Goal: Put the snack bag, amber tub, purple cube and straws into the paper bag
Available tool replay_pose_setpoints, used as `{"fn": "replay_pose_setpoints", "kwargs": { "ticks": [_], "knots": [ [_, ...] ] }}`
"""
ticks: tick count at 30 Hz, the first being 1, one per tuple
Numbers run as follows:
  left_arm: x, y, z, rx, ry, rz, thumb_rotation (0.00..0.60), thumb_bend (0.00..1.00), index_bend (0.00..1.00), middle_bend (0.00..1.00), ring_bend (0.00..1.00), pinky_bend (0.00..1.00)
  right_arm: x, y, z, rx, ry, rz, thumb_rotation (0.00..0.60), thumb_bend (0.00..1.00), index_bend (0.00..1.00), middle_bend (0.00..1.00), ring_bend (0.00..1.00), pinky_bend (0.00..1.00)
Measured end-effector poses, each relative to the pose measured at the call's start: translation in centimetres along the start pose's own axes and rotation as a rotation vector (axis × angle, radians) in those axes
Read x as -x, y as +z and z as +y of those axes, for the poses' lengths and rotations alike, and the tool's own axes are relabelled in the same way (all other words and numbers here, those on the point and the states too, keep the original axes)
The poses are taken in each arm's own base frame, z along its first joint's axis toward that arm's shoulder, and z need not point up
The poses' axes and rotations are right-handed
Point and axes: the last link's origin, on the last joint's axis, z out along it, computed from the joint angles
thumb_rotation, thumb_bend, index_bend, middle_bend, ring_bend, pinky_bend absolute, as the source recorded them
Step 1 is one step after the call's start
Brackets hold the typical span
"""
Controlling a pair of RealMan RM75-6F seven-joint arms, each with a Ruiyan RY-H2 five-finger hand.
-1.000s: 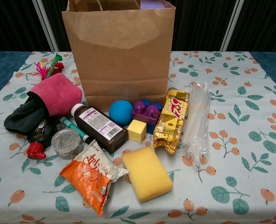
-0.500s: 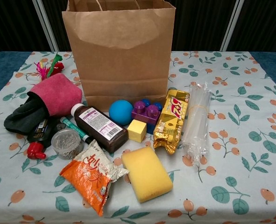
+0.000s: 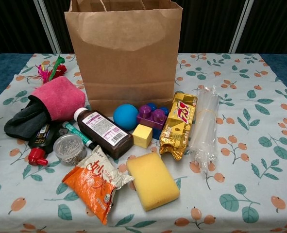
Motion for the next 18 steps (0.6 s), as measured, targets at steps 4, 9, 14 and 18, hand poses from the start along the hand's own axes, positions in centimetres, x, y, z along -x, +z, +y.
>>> {"fn": "replay_pose_setpoints", "kwargs": {
  "ticks": [4, 9, 14, 18],
  "knots": [
    [0.6, -1.6, -0.8, -0.022, -0.029, 0.003, 0.6, 0.15, 0.3, 0.36, 0.27, 0.3, 2.3, 2.1, -0.9, -0.056, -0.073, -0.098, 0.6, 0.0, 0.31, 0.26, 0.12, 0.15],
    [0.6, -2.9, -1.0, -0.03, -0.055, 0.014, 0.6, 0.15, 0.3, 0.36, 0.27, 0.3, 5.2, 5.1, -2.3, -0.115, -0.149, -0.219, 0.6, 0.0, 0.26, 0.21, 0.04, 0.08],
    [0.3, -3.7, -1.2, -0.031, -0.069, 0.031, 0.6, 0.15, 0.3, 0.36, 0.27, 0.3, 7.9, 8.3, -3.5, -0.142, -0.189, -0.35, 0.6, 0.0, 0.09, 0.13, 0.0, 0.0],
    [0.2, -4.1, -1.7, -0.037, -0.067, 0.032, 0.6, 0.15, 0.3, 0.36, 0.27, 0.3, 9.6, 11.1, -5.1, -0.153, -0.194, -0.439, 0.6, 0.03, 0.03, 0.1, 0.0, 0.0]
  ]
}}
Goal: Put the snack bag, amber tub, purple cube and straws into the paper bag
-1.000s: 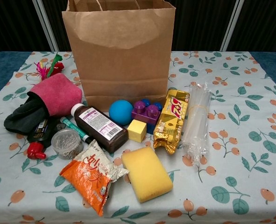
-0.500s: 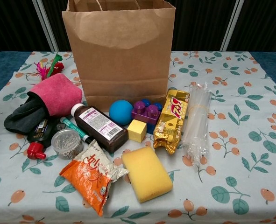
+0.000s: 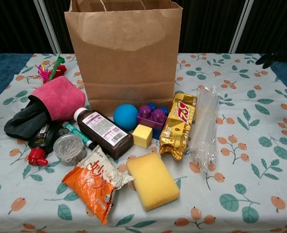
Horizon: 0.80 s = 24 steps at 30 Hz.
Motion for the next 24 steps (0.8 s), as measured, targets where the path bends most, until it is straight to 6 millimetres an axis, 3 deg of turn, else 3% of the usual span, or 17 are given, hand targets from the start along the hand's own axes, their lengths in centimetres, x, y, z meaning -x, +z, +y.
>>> {"fn": "replay_pose_setpoints", "kwargs": {
  "ticks": [8, 24],
  "knots": [
    [-0.1, 0.2, -0.7, -0.014, -0.001, 0.002, 0.6, 0.15, 0.3, 0.36, 0.27, 0.3, -0.3, 5.1, -3.9, -0.069, 0.042, -0.052, 0.6, 0.15, 0.0, 0.08, 0.0, 0.0],
    [0.3, 0.5, -2.0, -0.044, -0.005, -0.015, 0.6, 0.15, 0.3, 0.36, 0.26, 0.3, -0.9, 9.2, -8.3, -0.158, 0.057, -0.125, 0.6, 0.26, 0.0, 0.09, 0.0, 0.0]
  ]
}}
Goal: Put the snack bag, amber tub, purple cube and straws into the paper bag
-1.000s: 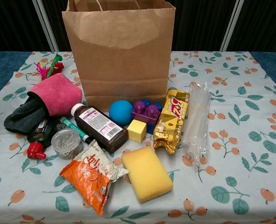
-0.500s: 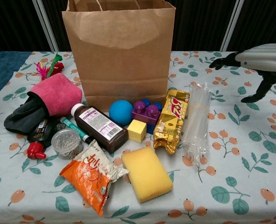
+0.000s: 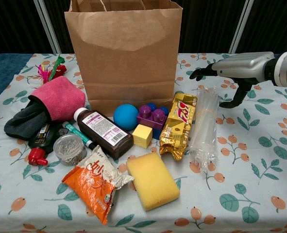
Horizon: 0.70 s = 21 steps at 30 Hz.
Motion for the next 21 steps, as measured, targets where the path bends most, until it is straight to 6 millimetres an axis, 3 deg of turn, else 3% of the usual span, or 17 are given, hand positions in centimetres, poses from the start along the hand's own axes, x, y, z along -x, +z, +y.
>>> {"fn": "replay_pose_setpoints", "kwargs": {
  "ticks": [10, 16, 21],
  "knots": [
    [-0.1, 0.1, -0.5, -0.016, -0.006, -0.002, 0.6, 0.15, 0.3, 0.36, 0.26, 0.3, 1.2, 0.9, -1.1, -0.016, 0.034, -0.09, 0.6, 0.27, 0.0, 0.09, 0.0, 0.0],
    [-0.1, 0.1, -0.2, -0.003, -0.015, -0.009, 0.6, 0.15, 0.3, 0.36, 0.26, 0.3, 0.7, -0.6, -0.4, -0.007, 0.035, -0.105, 0.6, 0.27, 0.0, 0.14, 0.0, 0.0],
    [0.1, 0.0, 0.1, 0.004, -0.018, -0.021, 0.6, 0.15, 0.3, 0.35, 0.26, 0.3, -0.3, -2.9, 0.8, 0.019, 0.045, -0.139, 0.6, 0.27, 0.0, 0.17, 0.0, 0.0]
  ]
}}
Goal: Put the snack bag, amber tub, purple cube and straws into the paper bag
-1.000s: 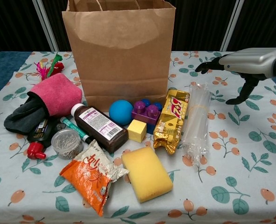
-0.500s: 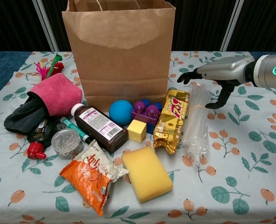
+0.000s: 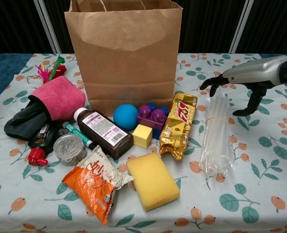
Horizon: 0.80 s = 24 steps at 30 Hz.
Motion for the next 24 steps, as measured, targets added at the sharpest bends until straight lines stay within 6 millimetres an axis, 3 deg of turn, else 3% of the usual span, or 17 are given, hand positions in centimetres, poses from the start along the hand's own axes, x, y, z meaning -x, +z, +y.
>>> {"fn": "replay_pose_setpoints", "kwargs": {
  "ticks": [11, 17, 24],
  "knots": [
    [0.2, -0.4, 0.4, 0.006, -0.012, -0.009, 0.6, 0.15, 0.3, 0.35, 0.26, 0.3, -0.7, -6.3, 1.3, 0.071, -0.016, -0.076, 0.6, 0.19, 0.0, 0.27, 0.0, 0.0],
    [-0.2, -0.5, 0.2, 0.004, -0.007, 0.009, 0.6, 0.15, 0.3, 0.35, 0.26, 0.3, -2.0, -6.8, 0.5, 0.06, -0.068, 0.052, 0.6, 0.12, 0.04, 0.19, 0.0, 0.0],
    [-0.3, -0.7, -0.1, -0.005, 0.011, 0.019, 0.6, 0.15, 0.3, 0.35, 0.26, 0.3, -1.7, -5.7, -1.3, -0.046, -0.288, 0.138, 0.6, 0.1, 0.16, 0.22, 0.01, 0.01]
  ]
}}
